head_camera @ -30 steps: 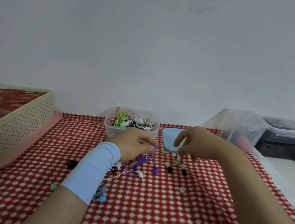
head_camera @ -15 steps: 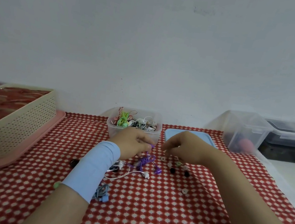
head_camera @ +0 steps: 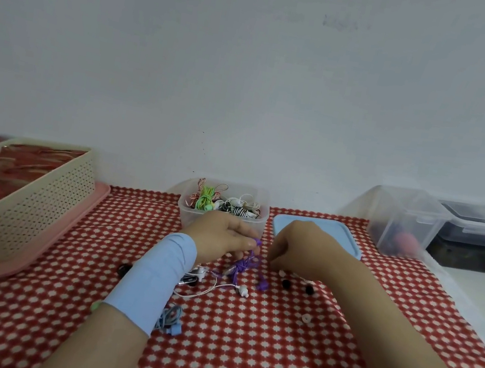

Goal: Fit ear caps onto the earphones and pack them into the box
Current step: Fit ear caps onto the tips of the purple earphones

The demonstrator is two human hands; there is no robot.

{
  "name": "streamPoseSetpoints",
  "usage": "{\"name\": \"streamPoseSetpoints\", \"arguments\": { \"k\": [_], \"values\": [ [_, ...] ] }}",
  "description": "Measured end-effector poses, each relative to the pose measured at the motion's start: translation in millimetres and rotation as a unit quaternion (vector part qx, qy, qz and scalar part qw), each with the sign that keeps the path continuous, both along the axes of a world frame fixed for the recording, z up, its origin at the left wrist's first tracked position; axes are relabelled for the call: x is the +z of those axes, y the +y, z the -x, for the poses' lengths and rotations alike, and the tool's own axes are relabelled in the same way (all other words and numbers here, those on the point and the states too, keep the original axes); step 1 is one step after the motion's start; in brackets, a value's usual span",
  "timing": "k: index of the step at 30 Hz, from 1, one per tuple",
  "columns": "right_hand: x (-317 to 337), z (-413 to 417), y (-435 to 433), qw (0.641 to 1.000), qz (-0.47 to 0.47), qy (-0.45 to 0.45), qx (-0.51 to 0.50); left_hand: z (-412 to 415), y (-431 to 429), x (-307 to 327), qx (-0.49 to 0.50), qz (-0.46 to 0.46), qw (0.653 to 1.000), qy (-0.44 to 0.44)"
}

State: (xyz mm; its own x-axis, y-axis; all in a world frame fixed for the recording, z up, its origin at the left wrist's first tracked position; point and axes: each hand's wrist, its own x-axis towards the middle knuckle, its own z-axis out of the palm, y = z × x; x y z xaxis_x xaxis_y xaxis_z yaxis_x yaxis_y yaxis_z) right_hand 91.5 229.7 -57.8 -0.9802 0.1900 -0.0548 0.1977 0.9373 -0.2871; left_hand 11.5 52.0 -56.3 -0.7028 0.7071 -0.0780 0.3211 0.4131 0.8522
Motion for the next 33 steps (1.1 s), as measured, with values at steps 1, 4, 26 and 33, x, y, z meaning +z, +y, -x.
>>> {"name": "streamPoseSetpoints", "arguments": {
  "k": [1, 4, 26, 33],
  "values": [
    [1, -1, 1, 1.0, 0.016, 0.007, 0.0, 1, -1, -1, 0.0, -0.01, 1.0, -0.007],
    [8, -5, 8, 0.989, 0.135, 0.065, -0.005, 3, -2, -2, 0.006, -0.034, 0.999, -0.025],
    [19, -15, 1, 0.899, 0.427, 0.1, 0.012, 3, -2, -1, 0.023, -0.096, 0.993, -0.062],
    [20, -15, 4, 0.886, 0.458, 0.067, 0.012, 1, -2, 0, 0.009, -0.092, 0.995, -0.025]
  ]
}}
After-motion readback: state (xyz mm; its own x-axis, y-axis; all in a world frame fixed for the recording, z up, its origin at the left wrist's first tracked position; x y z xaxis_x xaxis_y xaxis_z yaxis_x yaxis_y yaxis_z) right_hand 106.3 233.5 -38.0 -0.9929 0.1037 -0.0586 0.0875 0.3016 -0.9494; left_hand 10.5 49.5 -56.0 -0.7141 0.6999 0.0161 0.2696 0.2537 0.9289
